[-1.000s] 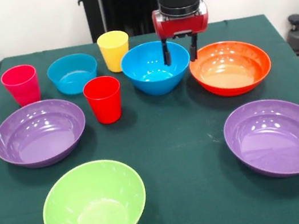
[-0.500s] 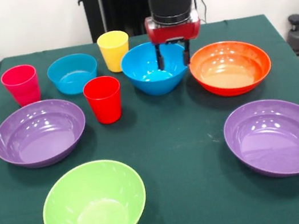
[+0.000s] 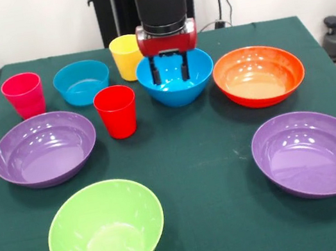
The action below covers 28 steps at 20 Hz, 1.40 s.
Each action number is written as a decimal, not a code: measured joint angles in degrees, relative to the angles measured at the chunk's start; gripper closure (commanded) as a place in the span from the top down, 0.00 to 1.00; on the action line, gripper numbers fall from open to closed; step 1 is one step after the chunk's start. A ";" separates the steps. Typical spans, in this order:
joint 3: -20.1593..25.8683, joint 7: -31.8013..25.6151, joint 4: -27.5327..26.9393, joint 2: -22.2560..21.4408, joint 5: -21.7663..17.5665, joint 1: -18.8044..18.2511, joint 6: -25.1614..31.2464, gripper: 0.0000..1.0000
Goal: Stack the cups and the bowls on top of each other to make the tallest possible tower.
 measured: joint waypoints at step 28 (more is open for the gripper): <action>0.52 0.00 0.77 -0.01 -1.33 3.41 -3.88 1.00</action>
